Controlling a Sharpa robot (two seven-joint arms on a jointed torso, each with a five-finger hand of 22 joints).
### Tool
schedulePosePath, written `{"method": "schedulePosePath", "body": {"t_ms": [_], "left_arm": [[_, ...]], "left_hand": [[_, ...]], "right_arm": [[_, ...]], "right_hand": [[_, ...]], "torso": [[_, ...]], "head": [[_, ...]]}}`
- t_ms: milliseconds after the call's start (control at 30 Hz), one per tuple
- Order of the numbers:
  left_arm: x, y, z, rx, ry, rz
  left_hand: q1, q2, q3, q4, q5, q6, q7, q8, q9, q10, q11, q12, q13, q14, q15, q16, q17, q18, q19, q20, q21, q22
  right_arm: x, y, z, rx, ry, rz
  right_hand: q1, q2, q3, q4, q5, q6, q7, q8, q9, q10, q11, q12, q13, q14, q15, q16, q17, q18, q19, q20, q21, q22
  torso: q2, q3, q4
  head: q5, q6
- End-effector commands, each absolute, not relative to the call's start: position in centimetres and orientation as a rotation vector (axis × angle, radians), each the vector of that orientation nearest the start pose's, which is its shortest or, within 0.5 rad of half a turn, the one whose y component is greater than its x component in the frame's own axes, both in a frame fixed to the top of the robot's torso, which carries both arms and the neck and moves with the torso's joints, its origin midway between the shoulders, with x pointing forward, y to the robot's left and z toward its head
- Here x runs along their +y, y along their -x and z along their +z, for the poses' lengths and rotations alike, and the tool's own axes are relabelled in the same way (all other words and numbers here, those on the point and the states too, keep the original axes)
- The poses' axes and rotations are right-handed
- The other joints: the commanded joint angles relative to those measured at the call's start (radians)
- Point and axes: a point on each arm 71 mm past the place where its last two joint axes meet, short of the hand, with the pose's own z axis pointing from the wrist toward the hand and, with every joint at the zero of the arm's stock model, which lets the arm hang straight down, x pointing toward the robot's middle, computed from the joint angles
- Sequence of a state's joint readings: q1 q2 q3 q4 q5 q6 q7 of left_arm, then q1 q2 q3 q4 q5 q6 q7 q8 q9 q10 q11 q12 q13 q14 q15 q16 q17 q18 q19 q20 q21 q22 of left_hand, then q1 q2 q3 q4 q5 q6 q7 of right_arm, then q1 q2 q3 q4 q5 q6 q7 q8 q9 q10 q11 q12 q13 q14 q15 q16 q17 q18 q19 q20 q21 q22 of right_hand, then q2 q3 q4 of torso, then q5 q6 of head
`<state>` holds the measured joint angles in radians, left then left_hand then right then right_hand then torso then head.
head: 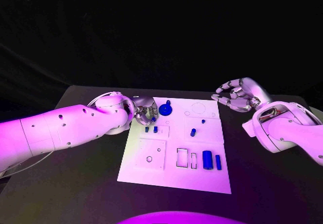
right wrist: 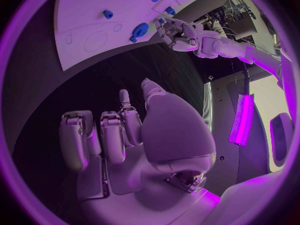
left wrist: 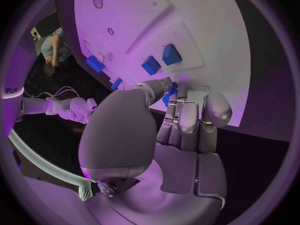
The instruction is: Assemble the parts on the task board
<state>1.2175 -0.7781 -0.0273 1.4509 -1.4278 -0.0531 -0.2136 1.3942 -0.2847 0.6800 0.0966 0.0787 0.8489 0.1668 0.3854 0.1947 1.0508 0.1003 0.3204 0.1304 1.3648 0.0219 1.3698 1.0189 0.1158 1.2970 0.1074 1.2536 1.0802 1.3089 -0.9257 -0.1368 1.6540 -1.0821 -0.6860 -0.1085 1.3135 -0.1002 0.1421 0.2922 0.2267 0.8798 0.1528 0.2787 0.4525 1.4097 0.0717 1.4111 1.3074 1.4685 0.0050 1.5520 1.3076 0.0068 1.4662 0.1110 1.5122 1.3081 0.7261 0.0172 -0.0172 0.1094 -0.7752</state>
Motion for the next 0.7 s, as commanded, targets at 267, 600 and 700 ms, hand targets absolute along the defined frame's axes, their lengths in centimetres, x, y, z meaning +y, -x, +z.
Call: {"method": "schedulePosePath", "body": {"t_ms": [267, 600, 700], "left_arm": [[19.15, -50.02, -19.48, 1.918, -0.156, -0.529], [19.64, -50.03, -19.35, 1.893, -0.134, -0.526], [19.95, -50.00, -19.18, 1.872, -0.117, -0.536]], "left_hand": [[-0.020, -0.004, -0.023, 0.000, -0.001, -0.034, 0.007, -0.027, -0.008, -0.044, 0.011, -0.023, -0.006, -0.028, 0.010, -0.023, -0.050, 0.002, -0.028, 0.012, -0.035, -0.040], [-0.021, -0.002, -0.052, 0.000, -0.001, -0.075, 0.009, -0.056, -0.015, -0.077, 0.016, -0.026, -0.006, -0.050, 0.016, -0.036, -0.091, 0.008, -0.046, 0.018, -0.062, -0.072], [-0.027, 0.000, -0.087, 0.008, -0.002, -0.100, -0.001, -0.071, -0.018, -0.113, 0.021, -0.026, -0.007, -0.069, 0.020, -0.050, -0.131, 0.015, -0.064, 0.021, -0.090, -0.106]], "right_arm": [[-22.07, -47.19, -14.50, 1.440, -0.279, 0.773], [-22.14, -47.35, -14.75, 1.472, -0.259, 0.773], [-22.10, -47.41, -14.99, 1.504, -0.226, 0.768]], "right_hand": [[0.002, 0.003, 0.001, -0.003, 0.006, -0.006, -0.001, 0.003, 0.001, -0.022, -0.002, -0.026, 0.057, 0.083, -0.006, -0.010, 0.183, 0.014, 0.058, -0.006, -0.017, 0.213], [0.014, -0.008, 0.021, -0.001, -0.005, -0.029, -0.003, 0.019, 0.006, -0.379, -0.007, -0.523, -0.432, 0.046, -0.013, -0.083, 0.045, 0.050, -0.023, -0.011, -0.171, 0.117], [0.033, -0.019, 0.037, -0.001, -0.015, -0.032, 0.000, 0.020, 0.006, -0.438, -0.002, -0.665, -0.536, 0.039, -0.009, -0.100, 0.017, 0.058, -0.041, -0.011, -0.210, 0.094]], "torso": [[-0.001, -0.0001, -0.0003], [0.000, -0.0003, -0.0011], [0.001, -0.0006, -0.0011]], "head": [[0.000, 0.000], [-0.002, 0.001], [-0.003, 0.002]]}}
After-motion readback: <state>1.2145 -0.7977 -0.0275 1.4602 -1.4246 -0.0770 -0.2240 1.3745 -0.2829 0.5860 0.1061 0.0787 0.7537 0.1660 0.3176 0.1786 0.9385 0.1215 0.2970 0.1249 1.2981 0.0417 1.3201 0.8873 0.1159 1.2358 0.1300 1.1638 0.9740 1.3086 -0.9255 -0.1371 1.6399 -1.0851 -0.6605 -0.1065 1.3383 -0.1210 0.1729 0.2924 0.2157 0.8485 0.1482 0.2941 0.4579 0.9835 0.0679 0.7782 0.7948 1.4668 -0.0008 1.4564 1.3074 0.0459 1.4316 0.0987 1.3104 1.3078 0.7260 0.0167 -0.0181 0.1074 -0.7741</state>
